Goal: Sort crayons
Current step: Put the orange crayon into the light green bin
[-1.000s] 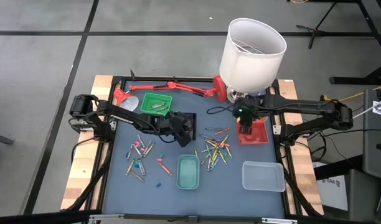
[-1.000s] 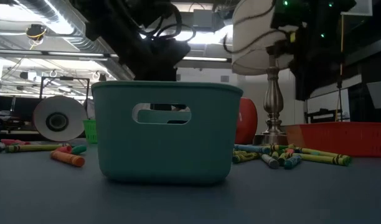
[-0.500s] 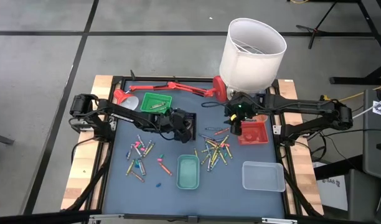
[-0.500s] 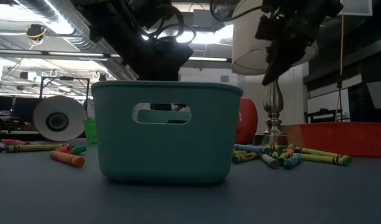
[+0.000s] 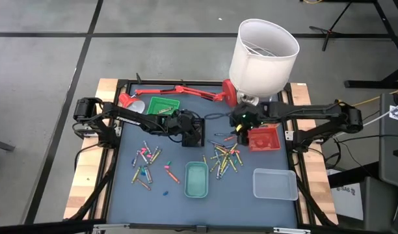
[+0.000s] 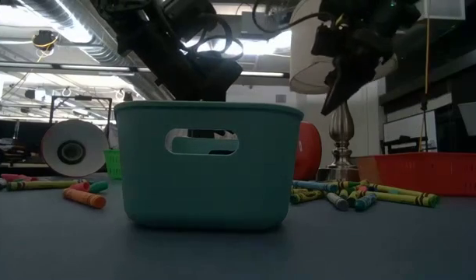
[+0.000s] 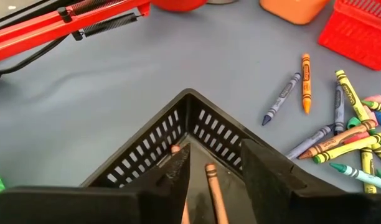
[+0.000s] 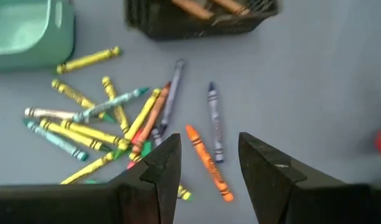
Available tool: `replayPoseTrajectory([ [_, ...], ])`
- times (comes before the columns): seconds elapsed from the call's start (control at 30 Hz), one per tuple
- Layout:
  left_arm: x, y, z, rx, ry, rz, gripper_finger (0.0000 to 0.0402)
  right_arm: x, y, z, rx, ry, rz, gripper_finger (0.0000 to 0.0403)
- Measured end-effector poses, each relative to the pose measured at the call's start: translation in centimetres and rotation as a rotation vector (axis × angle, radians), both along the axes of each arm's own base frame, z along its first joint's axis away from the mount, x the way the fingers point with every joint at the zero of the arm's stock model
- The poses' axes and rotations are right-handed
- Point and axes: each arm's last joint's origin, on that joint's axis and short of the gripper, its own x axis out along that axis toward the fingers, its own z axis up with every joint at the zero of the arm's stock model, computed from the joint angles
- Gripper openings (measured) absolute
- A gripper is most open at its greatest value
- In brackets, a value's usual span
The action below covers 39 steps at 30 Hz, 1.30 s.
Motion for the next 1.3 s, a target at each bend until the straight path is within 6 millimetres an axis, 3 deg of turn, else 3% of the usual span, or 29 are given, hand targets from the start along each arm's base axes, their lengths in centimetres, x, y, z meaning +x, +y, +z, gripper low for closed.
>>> replayPoseTrajectory([
  [0.23,0.0,0.0,0.0,-0.001,0.001,-0.001,0.0128,1.7,1.2,-3.0,-0.086,0.132,0.012,0.0159],
  [0.6,0.0,0.0,0.0,-0.002,0.006,-0.002,0.0128,3.0,1.0,-7.1,-0.128,0.300,-0.001,0.0159],
  [1.3,0.0,-0.1,0.0,-0.002,0.002,-0.003,0.0128,3.5,0.8,-10.6,-0.174,0.466,0.013,0.0159],
])
